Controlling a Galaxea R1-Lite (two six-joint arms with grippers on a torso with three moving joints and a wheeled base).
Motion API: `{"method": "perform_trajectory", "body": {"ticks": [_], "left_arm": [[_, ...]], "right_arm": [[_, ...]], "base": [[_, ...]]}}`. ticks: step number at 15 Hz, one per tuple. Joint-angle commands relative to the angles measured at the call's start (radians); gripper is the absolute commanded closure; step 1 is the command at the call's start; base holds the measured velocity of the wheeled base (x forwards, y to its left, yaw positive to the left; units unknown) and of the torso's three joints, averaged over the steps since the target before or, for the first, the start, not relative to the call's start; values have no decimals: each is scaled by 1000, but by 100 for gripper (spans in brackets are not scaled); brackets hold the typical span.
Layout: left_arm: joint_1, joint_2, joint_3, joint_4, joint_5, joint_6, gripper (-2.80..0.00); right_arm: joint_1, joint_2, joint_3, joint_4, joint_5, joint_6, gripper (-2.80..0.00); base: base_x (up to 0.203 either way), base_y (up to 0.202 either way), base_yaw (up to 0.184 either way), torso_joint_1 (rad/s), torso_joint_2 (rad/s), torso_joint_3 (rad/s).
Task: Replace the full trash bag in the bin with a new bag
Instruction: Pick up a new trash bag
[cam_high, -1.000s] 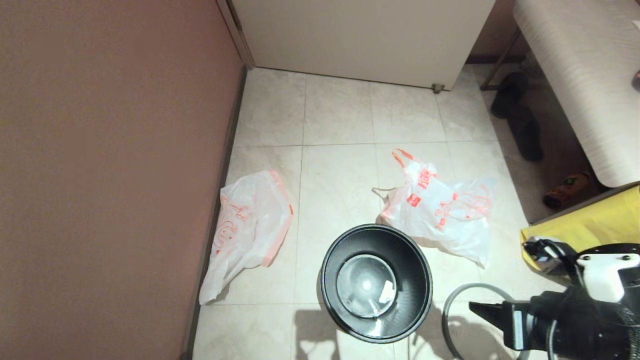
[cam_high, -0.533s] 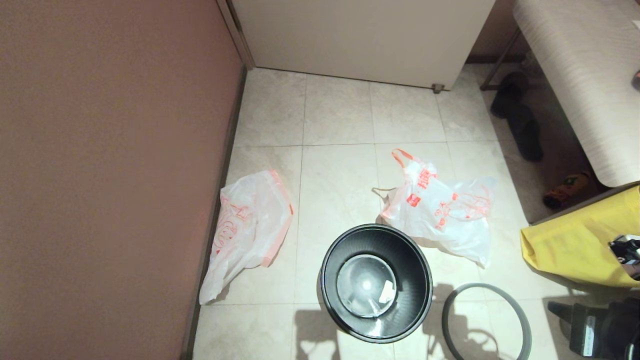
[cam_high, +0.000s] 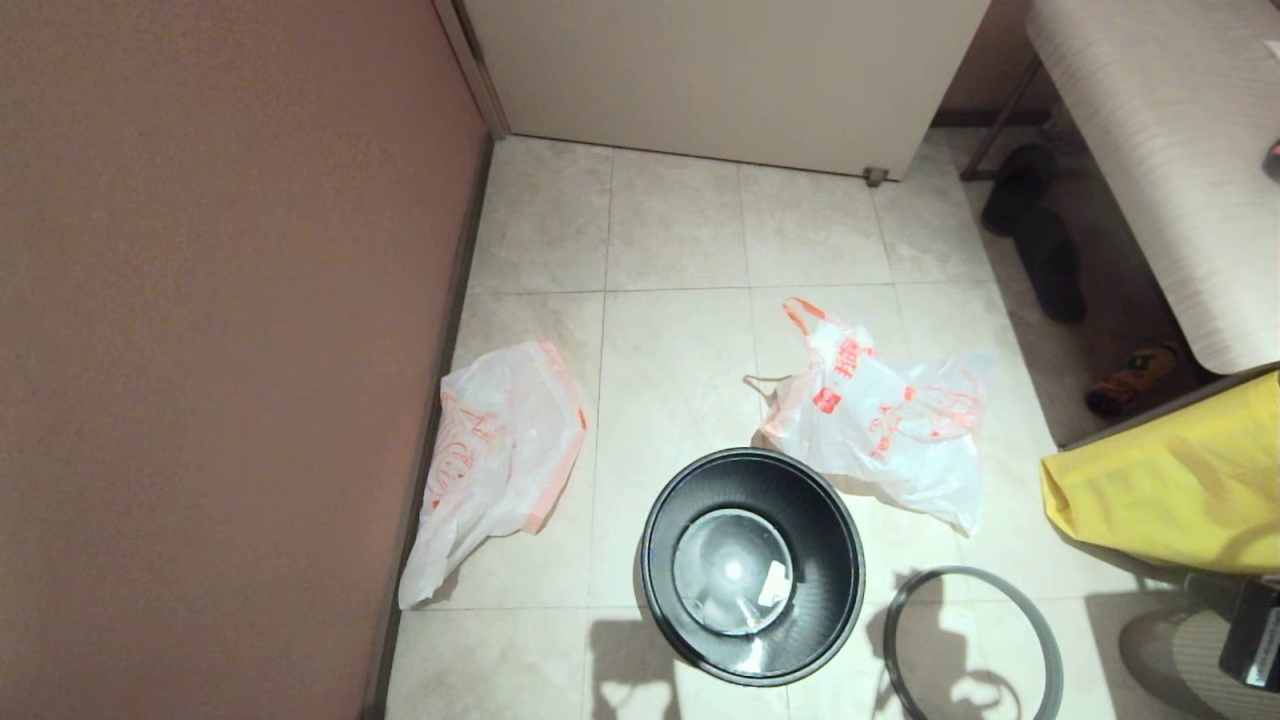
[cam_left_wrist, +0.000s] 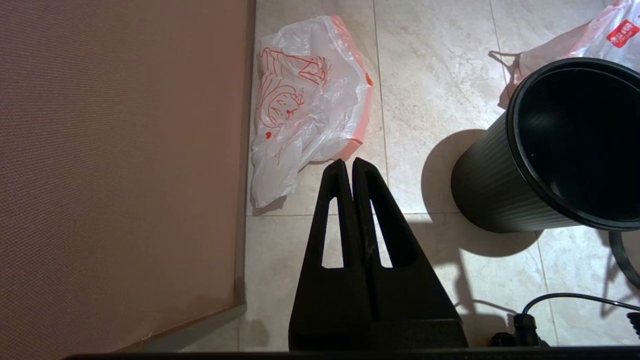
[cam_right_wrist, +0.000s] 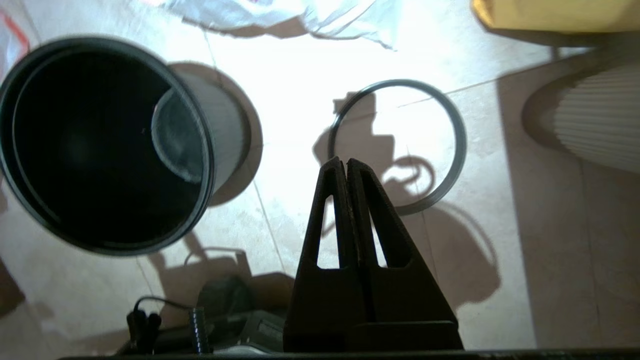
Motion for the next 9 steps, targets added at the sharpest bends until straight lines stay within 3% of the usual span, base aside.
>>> {"method": "perform_trajectory", "body": {"ticks": [1,4,9], "left_arm": [[0,0,0,0,0,0,0],[0,0,0,0,0,0,0],[0,0,0,0,0,0,0]], "right_arm": [[-32,-60,1,0,-5,3,0],[-113,-190,4,17,-31,2,0],[-218,-480,0,195,-43,-23,0]], "base": [[0,0,0,0,0,0],[0,0,0,0,0,0],[0,0,0,0,0,0]]}}
